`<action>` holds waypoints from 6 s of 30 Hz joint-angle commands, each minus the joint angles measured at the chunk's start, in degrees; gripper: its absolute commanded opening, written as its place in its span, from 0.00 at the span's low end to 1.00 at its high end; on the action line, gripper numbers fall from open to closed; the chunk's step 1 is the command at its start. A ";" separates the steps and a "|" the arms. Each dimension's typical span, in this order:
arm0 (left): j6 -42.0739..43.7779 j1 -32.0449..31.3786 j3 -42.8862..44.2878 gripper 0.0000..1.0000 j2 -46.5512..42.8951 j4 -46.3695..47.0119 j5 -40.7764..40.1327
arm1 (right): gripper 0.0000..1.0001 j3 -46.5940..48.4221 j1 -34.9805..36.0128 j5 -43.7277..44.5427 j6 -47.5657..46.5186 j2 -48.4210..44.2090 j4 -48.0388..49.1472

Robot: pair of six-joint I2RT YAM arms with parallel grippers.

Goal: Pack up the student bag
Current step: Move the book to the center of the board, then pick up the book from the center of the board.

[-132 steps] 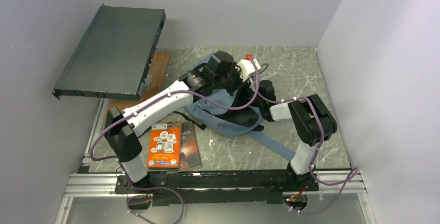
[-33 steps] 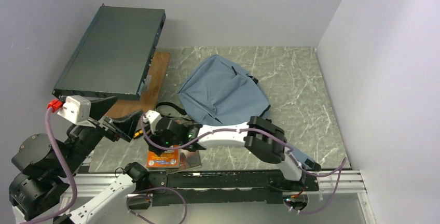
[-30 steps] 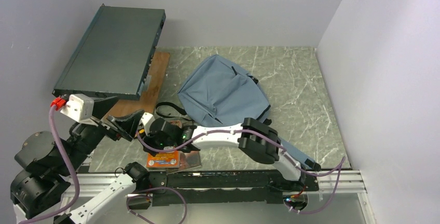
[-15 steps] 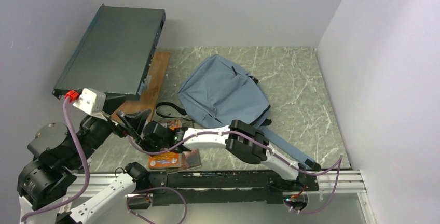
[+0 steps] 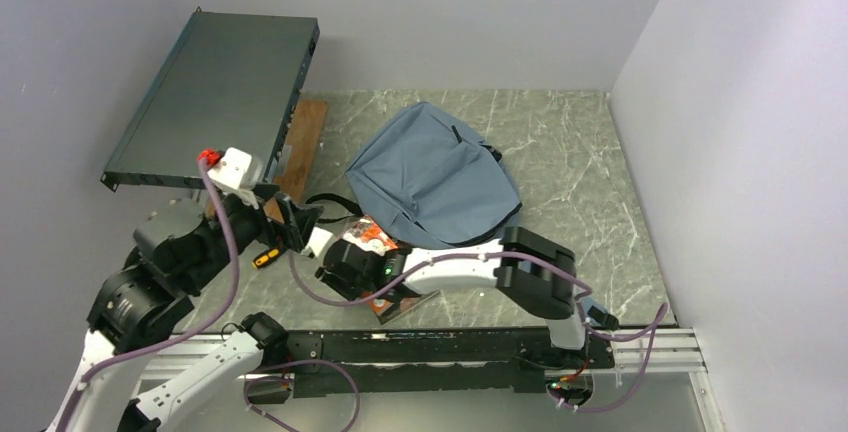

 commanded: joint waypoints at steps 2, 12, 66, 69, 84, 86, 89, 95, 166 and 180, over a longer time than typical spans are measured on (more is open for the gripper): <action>-5.70 0.24 -3.59 1.00 1.38 3.20 -0.83 | 0.45 -6.54 -1.59 0.94 5.01 -12.12 -2.32; -13.96 0.24 -15.30 0.98 2.41 7.54 4.53 | 0.66 -24.01 -4.65 -5.93 23.11 -30.63 -2.16; -59.31 -4.24 -65.82 1.00 -1.65 44.77 -4.96 | 0.27 -37.95 -20.37 -16.37 32.71 -24.65 12.06; -59.29 -4.21 -65.72 1.00 -2.18 44.01 -6.48 | 0.27 -36.82 -20.37 -16.87 32.22 -24.14 11.66; -63.24 -4.24 -64.25 0.98 -11.21 52.29 -2.38 | 0.26 -35.17 -20.30 -20.75 31.50 -21.02 13.14; -63.73 -4.24 -63.50 0.97 -10.91 53.50 -1.55 | 0.26 -34.70 -20.29 -20.92 31.27 -20.87 12.92; -63.57 -4.20 -61.63 0.94 -10.38 53.85 -0.50 | 0.26 -34.67 -20.20 -20.85 31.02 -20.96 12.67; -62.81 -4.24 -60.01 0.74 -9.77 56.11 0.23 | 0.26 -35.27 -20.13 -21.49 31.19 -20.53 13.45; -71.43 8.66 -27.03 0.15 15.42 8.65 25.41 | 0.00 -29.11 13.20 47.29 -4.77 -32.53 14.81; -45.23 9.21 -28.54 0.85 10.09 48.05 37.25 | 0.00 -25.19 -4.41 46.65 4.08 -63.04 -10.18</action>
